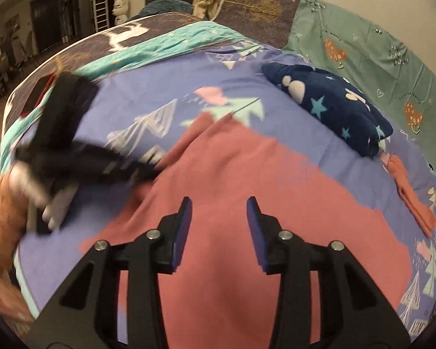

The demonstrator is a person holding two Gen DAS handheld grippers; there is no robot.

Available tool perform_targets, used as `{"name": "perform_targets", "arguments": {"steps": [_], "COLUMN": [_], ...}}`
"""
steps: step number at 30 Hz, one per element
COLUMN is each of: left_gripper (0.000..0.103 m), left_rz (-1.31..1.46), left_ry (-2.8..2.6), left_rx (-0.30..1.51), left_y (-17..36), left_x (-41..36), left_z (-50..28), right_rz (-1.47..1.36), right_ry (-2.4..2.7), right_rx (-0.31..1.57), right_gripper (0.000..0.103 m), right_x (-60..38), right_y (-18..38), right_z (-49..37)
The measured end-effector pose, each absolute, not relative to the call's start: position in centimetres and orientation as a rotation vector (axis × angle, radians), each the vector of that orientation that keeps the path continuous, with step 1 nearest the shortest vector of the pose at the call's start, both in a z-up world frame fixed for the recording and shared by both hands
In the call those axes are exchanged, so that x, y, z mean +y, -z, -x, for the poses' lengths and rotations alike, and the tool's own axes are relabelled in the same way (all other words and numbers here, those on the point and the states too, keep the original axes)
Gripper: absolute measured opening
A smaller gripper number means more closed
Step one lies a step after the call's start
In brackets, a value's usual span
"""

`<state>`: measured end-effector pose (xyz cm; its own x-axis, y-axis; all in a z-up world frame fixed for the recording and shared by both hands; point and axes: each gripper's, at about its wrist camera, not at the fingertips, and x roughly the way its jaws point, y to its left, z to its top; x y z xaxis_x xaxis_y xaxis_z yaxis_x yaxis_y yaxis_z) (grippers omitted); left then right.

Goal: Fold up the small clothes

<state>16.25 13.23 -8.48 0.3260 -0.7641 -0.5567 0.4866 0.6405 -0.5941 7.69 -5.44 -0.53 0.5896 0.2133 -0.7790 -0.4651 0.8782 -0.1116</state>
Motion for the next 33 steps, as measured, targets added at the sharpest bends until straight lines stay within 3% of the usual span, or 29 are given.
{"name": "perform_targets", "arguments": {"steps": [6,11,13,14,15,17,20,23,24,25,26,28,31,33], "left_gripper": [0.005,0.008,0.009,0.016,0.022,0.048,0.057,0.058,0.058,0.048,0.006,0.007,0.007,0.008], "left_rz": [0.348,0.406,0.436,0.446,0.462,0.492,0.478,0.464,0.467,0.467,0.467,0.497,0.457,0.443], "left_ry": [0.816,0.818,0.806,0.792,0.778,0.766,0.781,0.791,0.784,0.775,0.760,0.771,0.813,0.783], "left_rx": [0.908,0.926,0.933,0.928,0.920,0.908,0.951,0.999,1.011,1.013,1.017,1.012,0.862,0.894], "left_y": [8.2,8.7,8.8,8.7,8.4,7.7,7.1,7.1,7.1,7.1,7.1,6.7,4.2,5.0], "left_x": [13.4,14.1,14.4,14.6,14.8,15.0,13.8,11.9,11.1,10.7,10.4,10.1,10.8,11.2], "left_z": [-15.9,-16.2,-16.4,-16.4,-16.5,-17.1,-18.8,-20.9,-22.0,-22.6,-23.2,-23.8,-22.2,-22.4], "right_rz": [0.506,0.642,0.669,0.676,0.674,0.654,0.634,0.613,0.608,0.604,0.598,0.580,0.514,0.509], "right_ry": [-0.521,-0.386,-0.346,-0.344,-0.346,-0.354,-0.362,-0.361,-0.357,-0.355,-0.353,-0.357,-0.382,-0.395], "right_rx": [0.797,0.733,0.698,0.695,0.705,0.696,0.690,0.688,0.687,0.688,0.689,0.684,0.642,0.659], "right_gripper": [0.045,0.045,0.029,0.008,0.007,0.006,0.005,0.005,0.005,0.004,0.004,0.004,0.004,0.004], "right_x": [0.4,2.9,3.5,4.0,4.3,4.2,3.8,3.6,3.7,3.9,4.0,4.1,3.9,3.9], "right_y": [4.0,6.9,7.3,7.5,7.6,7.4,6.9,6.5,6.4,6.3,6.2,5.7,3.7,3.9], "right_z": [1.2,1.2,0.7,0.4,0.1,0.1,0.1,-0.1,-0.3,0.0,0.0,0.3,1.3,1.1]}}
